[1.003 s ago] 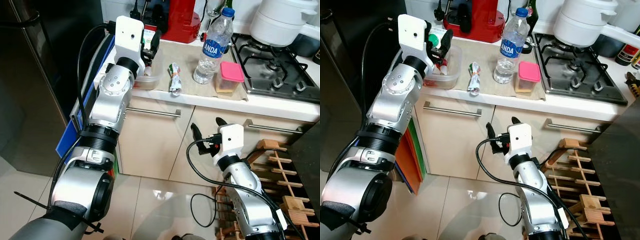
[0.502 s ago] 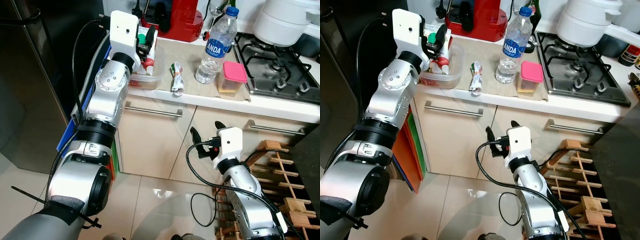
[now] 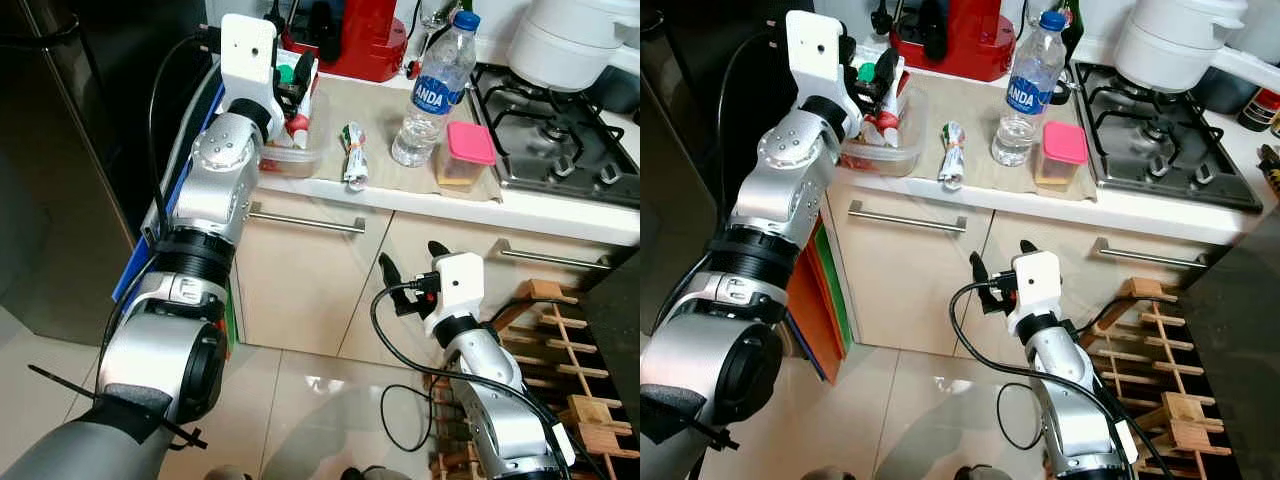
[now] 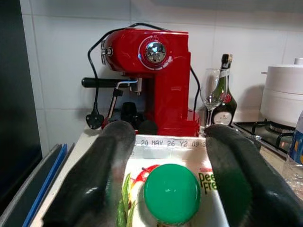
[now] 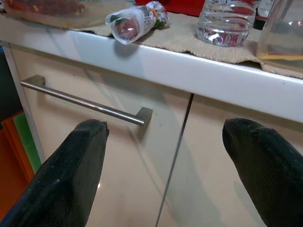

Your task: Restocking fridge

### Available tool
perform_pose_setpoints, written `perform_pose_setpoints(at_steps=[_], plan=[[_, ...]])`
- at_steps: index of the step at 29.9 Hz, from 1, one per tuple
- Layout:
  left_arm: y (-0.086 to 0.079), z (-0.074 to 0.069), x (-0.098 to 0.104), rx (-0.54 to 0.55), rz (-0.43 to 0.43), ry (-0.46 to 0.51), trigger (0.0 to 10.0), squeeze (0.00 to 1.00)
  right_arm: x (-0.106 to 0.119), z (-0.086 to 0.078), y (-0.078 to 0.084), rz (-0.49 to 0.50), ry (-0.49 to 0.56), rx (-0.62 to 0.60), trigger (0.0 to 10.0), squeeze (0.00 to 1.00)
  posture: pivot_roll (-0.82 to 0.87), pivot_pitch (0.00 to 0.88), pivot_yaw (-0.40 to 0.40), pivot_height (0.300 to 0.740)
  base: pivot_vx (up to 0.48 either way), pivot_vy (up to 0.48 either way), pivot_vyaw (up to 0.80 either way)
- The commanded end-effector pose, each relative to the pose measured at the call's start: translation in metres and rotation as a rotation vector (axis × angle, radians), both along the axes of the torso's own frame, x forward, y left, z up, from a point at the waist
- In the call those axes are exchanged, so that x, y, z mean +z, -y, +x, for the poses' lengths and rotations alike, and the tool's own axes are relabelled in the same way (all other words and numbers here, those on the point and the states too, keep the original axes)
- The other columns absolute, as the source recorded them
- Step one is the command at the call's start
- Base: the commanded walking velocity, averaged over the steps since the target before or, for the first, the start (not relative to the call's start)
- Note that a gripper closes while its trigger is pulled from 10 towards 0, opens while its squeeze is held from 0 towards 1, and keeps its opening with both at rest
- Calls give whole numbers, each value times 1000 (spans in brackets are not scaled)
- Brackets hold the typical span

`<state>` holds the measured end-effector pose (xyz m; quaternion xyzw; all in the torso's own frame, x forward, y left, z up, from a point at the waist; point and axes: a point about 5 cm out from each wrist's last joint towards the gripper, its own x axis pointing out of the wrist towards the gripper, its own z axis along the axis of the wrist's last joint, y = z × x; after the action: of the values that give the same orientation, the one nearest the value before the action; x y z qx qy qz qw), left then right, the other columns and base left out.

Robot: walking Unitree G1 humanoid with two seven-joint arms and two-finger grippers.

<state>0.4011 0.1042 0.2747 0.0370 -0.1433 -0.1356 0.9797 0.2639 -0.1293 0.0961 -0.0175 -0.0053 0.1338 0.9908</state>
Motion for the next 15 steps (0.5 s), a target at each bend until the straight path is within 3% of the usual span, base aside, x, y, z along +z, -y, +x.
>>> perform_pose_setpoints(at_steps=[1,15], plan=[[6,3,-17,-13,38,-95,0,0,4,1,2,-2,6,0,10000,0,-54,73,-87,740,0,0,0],[8,1,-23,-12,111,-112,0,0,4,4,1,0,2,0,10000,0,-49,72,-88,740,0,0,0]])
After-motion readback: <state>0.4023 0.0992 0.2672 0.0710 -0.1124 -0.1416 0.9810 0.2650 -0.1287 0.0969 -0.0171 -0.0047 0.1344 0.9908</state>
